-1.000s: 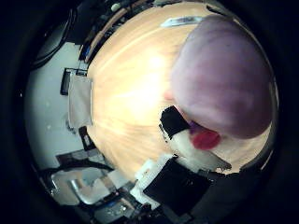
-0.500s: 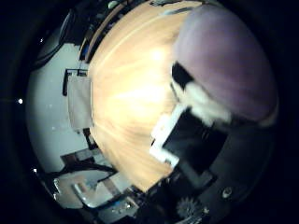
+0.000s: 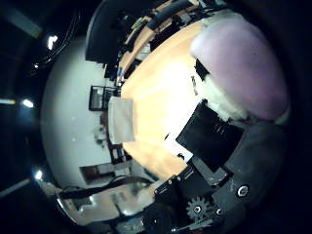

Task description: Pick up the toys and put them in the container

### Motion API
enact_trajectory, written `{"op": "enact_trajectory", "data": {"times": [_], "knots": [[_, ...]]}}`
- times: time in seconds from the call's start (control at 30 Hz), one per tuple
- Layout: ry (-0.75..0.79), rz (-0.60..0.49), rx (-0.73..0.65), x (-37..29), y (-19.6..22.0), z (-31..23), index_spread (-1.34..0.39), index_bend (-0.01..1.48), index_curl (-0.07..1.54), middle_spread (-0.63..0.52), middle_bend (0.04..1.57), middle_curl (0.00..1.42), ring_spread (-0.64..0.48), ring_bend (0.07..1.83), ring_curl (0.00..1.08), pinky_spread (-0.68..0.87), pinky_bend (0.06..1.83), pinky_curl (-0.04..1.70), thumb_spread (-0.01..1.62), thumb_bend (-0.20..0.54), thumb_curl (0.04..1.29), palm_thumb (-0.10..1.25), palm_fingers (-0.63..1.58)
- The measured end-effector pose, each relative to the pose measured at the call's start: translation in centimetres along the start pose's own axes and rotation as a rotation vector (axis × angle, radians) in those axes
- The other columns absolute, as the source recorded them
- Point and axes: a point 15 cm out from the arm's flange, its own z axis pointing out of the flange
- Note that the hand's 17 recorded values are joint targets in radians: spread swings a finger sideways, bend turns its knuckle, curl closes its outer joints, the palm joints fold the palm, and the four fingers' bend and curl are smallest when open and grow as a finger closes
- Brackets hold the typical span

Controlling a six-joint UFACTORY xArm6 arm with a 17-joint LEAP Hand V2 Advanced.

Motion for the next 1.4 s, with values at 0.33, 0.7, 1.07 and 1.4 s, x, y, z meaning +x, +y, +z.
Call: {"op": "enact_trajectory", "data": {"times": [0.33,0.7,1.07,1.4], "knots": [[0.056,-0.187,0.079,-11.2,-1.2,-6.5,-0.25,1.3,0.92,-0.21,1.41,0.88,-0.21,1.55,0.69,-0.21,1.51,0.48,1.0,0.146,0.91,0.95,1.1],[0.012,-0.408,0.116,-25.8,-3.6,-6.5,-0.23,1.3,0.93,-0.2,1.4,0.91,-0.21,1.53,0.72,-0.22,1.49,0.53,1.0,0.122,1.01,0.95,1.1],[-0.094,-0.573,0.016,-40.6,-3.3,1.5,-0.22,1.29,0.93,-0.19,1.38,0.93,-0.21,1.52,0.75,-0.22,1.46,0.56,1.01,0.104,1.08,0.95,1.1],[-0.157,-0.72,-0.047,-50.3,-0.3,9.0,-0.22,1.29,0.93,-0.19,1.37,0.95,-0.21,1.51,0.76,-0.22,1.44,0.58,1.02,0.089,1.13,0.94,1.1]]}}
